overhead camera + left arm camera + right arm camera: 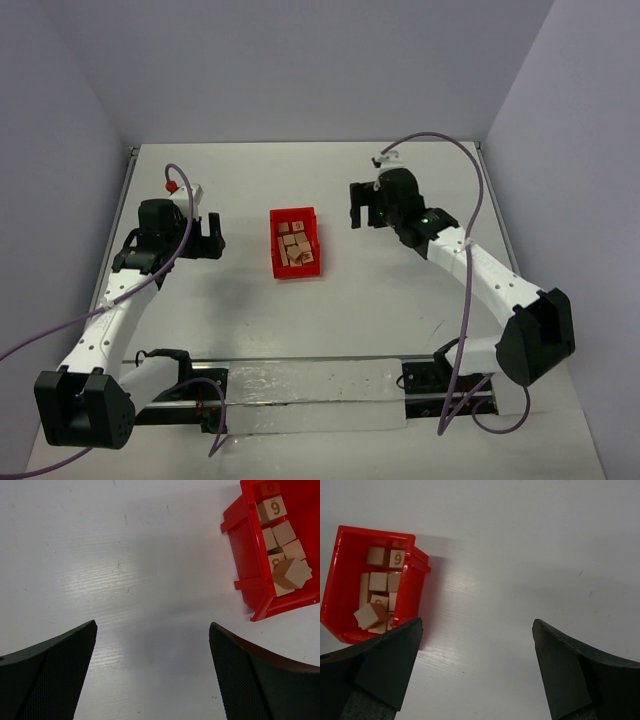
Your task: Build the wood block tower
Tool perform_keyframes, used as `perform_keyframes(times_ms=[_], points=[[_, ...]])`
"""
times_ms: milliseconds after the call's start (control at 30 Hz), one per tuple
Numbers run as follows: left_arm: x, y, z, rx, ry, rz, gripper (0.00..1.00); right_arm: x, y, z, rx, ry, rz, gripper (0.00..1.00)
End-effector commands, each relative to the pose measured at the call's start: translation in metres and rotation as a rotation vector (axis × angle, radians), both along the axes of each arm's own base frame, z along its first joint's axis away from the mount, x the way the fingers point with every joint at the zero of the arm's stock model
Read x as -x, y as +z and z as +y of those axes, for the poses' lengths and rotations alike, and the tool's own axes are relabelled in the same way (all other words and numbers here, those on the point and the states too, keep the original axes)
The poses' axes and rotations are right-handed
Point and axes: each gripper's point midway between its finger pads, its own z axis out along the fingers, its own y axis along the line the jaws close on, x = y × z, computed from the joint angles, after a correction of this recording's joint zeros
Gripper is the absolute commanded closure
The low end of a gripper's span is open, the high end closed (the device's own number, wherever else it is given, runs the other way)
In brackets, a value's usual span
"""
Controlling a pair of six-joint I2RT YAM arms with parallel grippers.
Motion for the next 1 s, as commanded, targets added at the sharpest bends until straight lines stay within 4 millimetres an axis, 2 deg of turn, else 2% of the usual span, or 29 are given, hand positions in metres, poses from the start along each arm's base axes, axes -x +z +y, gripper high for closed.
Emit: perform_keyframes(times_ms=[0,33,100,200,267,333,433,533,600,767,967], points=[[-0.010,0.009,0.004,0.001,0.036,-0.039,0.01,0.003,-0.004,0.032,0.036,-0.082,0.059,0.05],[-0.010,0.009,0.005,0.000,0.038,-0.039,0.01,0.003,-0.005,0.039,0.054,-0.081,0.062,0.06],[-0.009,0.009,0.006,-0.004,0.042,-0.040,0.01,0.001,-0.021,0.054,0.109,-0.085,0.104,0.09],[-0.010,0.009,0.007,-0.005,0.048,-0.044,0.01,-0.004,-0.031,0.074,0.105,-0.072,0.163,0.10],[-0.009,0.010,0.007,-0.005,0.049,-0.047,0.01,-0.006,-0.044,0.082,0.101,-0.070,0.206,0.11],[-0.009,0.011,0.008,-0.005,0.050,-0.052,0.01,-0.011,-0.049,0.091,0.101,-0.067,0.224,0.12],[-0.010,0.013,0.008,-0.005,0.049,-0.061,0.01,-0.019,-0.063,0.101,0.112,-0.066,0.253,0.17],[-0.009,0.012,0.007,-0.004,0.047,-0.058,0.01,-0.026,-0.066,0.113,0.098,-0.052,0.266,0.19],[-0.009,0.012,0.008,-0.007,0.050,-0.059,0.01,-0.030,-0.080,0.118,0.113,-0.051,0.291,0.20],[-0.008,0.016,0.008,-0.005,0.048,-0.075,0.01,-0.038,-0.099,0.130,0.122,-0.045,0.331,0.24],[-0.009,0.014,0.007,-0.004,0.046,-0.068,0.01,-0.040,-0.124,0.126,0.167,-0.071,0.359,0.34]])
